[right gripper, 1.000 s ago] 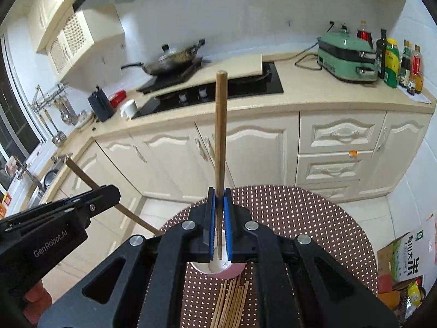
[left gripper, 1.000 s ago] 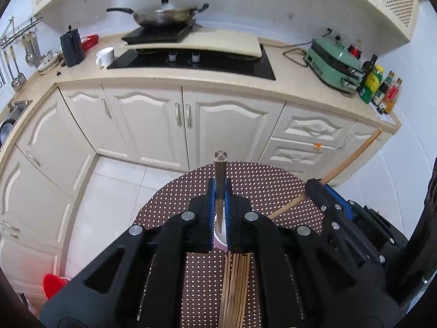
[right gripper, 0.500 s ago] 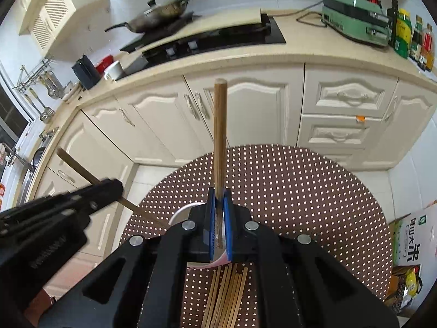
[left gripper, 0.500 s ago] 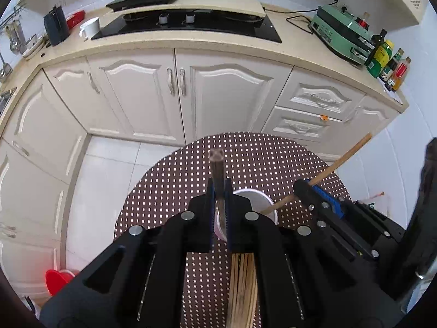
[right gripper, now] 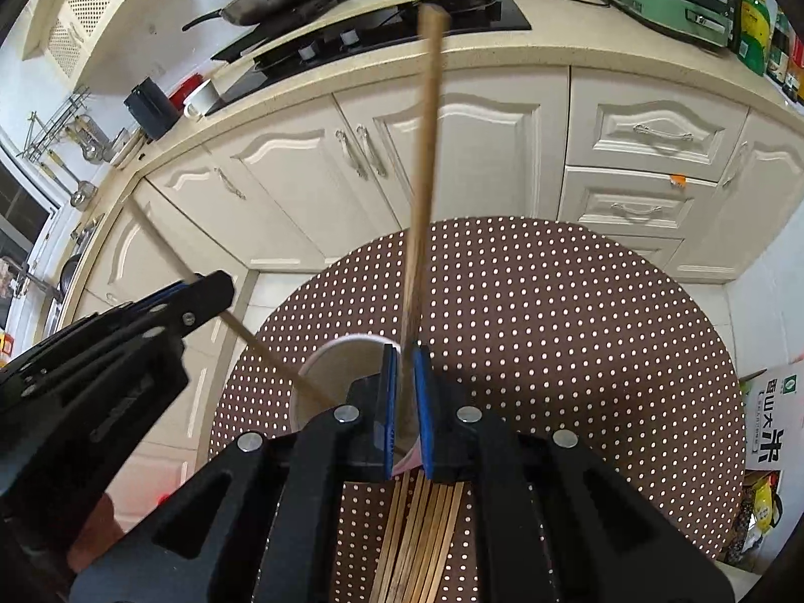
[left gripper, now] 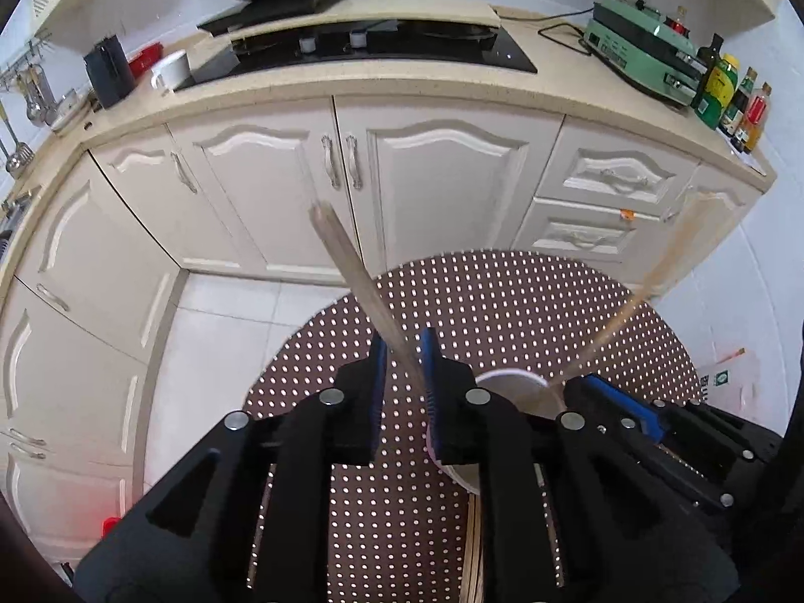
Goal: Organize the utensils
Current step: 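Lower the right tool's chopstick into the pink cup while the left tool inserts its chopstick, then open both tools and pull them back from the pink cup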
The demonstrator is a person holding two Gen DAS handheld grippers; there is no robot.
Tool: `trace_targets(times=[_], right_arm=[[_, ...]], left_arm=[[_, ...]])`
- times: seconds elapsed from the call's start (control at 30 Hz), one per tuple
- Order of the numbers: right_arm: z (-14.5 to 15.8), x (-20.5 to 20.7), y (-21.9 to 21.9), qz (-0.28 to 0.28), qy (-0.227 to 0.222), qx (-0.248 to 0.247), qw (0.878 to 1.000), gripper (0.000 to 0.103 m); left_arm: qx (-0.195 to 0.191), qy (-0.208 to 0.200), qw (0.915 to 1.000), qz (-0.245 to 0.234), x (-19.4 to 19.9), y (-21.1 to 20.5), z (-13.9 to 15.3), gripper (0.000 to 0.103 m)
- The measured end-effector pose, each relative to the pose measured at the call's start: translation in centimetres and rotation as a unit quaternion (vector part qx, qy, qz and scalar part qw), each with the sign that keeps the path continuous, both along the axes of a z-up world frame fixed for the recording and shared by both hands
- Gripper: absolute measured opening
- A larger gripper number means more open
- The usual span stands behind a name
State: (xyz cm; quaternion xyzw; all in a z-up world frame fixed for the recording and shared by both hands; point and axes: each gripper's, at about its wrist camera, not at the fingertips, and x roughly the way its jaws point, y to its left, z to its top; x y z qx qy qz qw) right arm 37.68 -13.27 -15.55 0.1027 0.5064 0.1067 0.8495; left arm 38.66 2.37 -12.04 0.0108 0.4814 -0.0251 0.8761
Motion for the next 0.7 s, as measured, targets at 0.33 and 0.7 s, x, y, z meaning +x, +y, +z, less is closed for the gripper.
trace_targets(times=[0.33, 0.7], right_arm=[[1.0, -1.0, -1.1, -0.011, -0.011, -0.002, 1.0, 0.046], [2.6, -2.6, -2.1, -0.02, -0.032, -0.016, 0.999, 0.074]], left_arm=[[0.012, 0.002, 0.9999, 0.003, -1.5, 0.1, -0.6, 0.048], [0.02, -0.006, 0.9998, 0.0, -3.6, 0.2, 0.3, 0.048]])
